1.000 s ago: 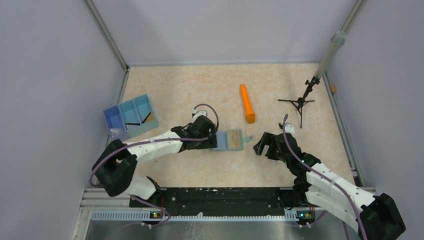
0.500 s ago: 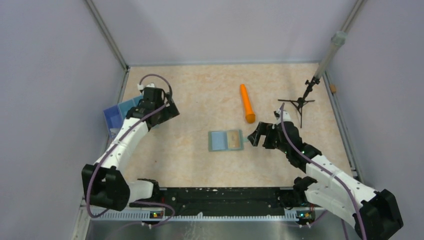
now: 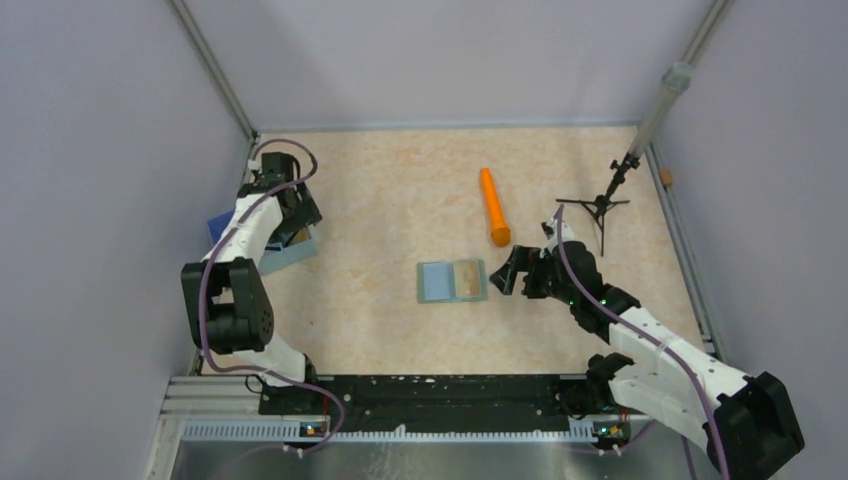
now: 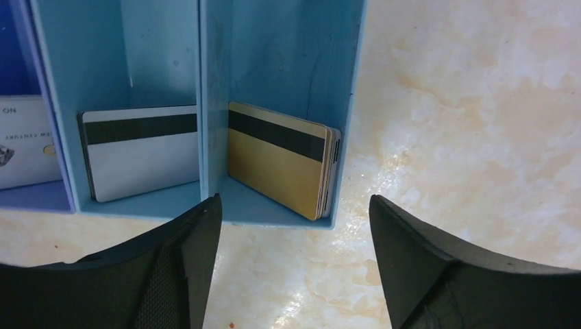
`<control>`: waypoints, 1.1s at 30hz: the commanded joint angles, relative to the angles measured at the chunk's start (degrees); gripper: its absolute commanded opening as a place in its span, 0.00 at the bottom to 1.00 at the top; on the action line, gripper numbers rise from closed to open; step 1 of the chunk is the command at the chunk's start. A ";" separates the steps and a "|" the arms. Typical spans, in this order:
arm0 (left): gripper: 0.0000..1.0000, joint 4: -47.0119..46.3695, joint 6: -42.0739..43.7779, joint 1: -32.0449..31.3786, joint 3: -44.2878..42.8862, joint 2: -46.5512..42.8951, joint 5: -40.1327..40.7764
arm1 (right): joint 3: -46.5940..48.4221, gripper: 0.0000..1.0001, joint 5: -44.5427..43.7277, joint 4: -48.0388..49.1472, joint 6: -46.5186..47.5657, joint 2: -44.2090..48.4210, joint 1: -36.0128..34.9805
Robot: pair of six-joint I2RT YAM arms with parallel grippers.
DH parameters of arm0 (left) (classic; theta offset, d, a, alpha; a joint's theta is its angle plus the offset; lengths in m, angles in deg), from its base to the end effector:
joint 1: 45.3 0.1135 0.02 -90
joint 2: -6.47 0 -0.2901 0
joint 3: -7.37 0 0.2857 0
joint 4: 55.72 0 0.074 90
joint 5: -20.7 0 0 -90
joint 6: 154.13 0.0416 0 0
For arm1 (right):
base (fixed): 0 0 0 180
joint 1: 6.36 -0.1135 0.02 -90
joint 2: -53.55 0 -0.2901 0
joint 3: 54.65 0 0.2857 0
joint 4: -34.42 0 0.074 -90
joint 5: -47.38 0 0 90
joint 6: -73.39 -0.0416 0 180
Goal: Put the credit cards into the card holder
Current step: Pick up the credit card from the storage box.
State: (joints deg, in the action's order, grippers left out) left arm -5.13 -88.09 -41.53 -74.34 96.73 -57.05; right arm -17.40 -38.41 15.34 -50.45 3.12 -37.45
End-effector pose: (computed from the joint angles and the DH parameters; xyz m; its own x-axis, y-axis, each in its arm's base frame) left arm 0.3613 0.0327 0.2627 -0.7126 -0.4447 -0.5427 -0.5058 0.8616 -0.0419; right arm 0.1791 0.1116 0.2103 -0.6960 0.2288 -0.6806 -0.2174 0.8362 0.5035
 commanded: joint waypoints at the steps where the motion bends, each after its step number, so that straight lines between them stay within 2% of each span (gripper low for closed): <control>1: 0.78 -1.10 3.53 0.09 -3.69 2.36 -2.43 | -0.68 0.98 0.72 2.14 0.12 -0.28 0.57; 9: 0.65 -1.21 4.50 0.10 -4.77 6.68 -4.99 | -0.73 0.98 0.72 1.64 0.09 -0.61 0.59; 16: 0.60 -1.11 5.22 0.08 -4.59 8.43 -6.19 | -0.94 0.98 0.79 1.51 -0.49 -0.63 0.62; 21: 0.44 -2.56 5.51 0.07 -3.78 6.50 -7.94 | -0.98 0.98 1.15 1.68 -0.85 -0.81 0.68; 33: 0.40 -4.24 6.15 0.09 -1.70 2.25 -9.15 | -1.11 0.97 1.82 1.62 -1.36 -1.09 0.66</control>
State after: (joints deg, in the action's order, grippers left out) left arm -7.26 -82.56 -41.33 -76.98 102.04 -64.98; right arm -18.53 -37.10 15.42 -51.32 2.24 -37.30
